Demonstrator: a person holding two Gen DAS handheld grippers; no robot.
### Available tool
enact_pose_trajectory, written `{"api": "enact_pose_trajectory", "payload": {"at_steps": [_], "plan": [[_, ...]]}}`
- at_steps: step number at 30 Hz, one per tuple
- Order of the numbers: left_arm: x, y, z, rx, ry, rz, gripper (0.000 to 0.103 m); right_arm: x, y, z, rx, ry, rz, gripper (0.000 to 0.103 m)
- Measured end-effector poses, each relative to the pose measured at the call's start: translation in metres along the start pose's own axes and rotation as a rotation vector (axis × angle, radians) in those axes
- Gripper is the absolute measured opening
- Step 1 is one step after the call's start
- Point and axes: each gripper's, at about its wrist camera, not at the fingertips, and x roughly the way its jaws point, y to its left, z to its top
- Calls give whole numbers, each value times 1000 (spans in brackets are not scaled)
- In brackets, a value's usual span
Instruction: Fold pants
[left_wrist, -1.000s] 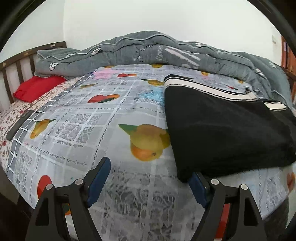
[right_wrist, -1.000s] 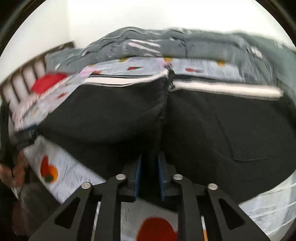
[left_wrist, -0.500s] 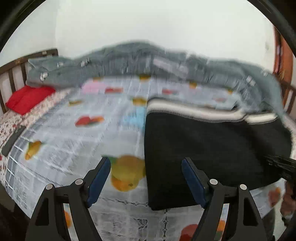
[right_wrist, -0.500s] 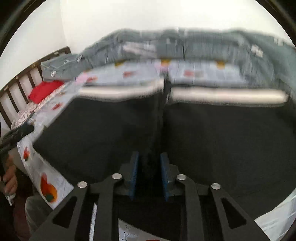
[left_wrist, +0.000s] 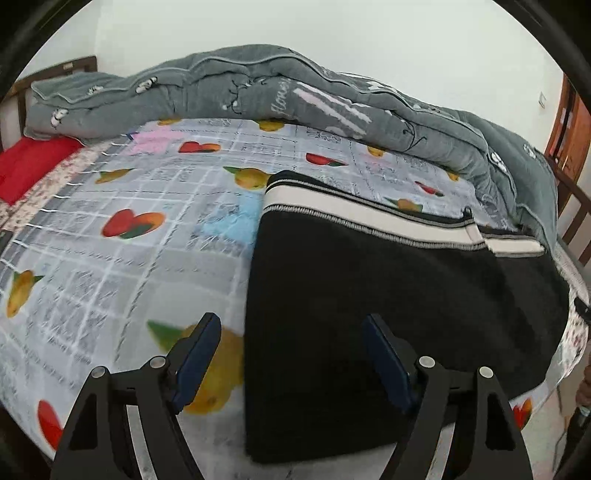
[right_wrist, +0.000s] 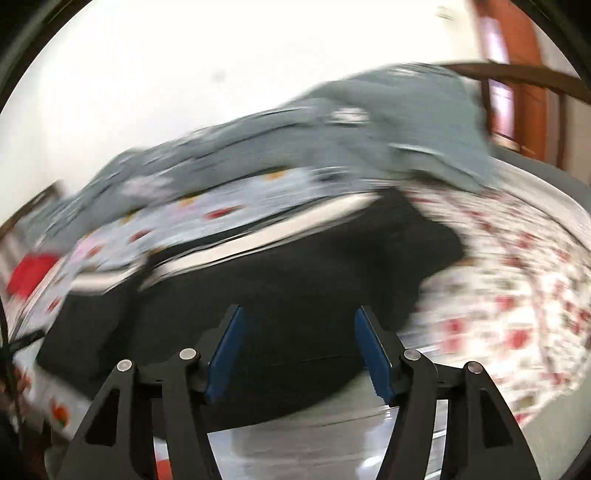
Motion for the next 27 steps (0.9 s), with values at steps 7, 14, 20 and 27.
{"api": "enact_pose_trajectory", "payload": {"at_steps": [7, 14, 20, 27], "plan": [[45, 15, 20, -56, 138, -44, 76, 70, -71, 15, 218, 109, 48, 61], [67, 26, 38, -61, 155, -91, 74, 102, -60, 31, 283, 109, 40, 65], [83, 16, 53, -22, 194, -84, 33, 80, -30, 47, 157, 3, 0, 33], [58, 17, 78, -29, 44, -85, 10, 25, 65, 94, -38, -211, 22, 27]]}}
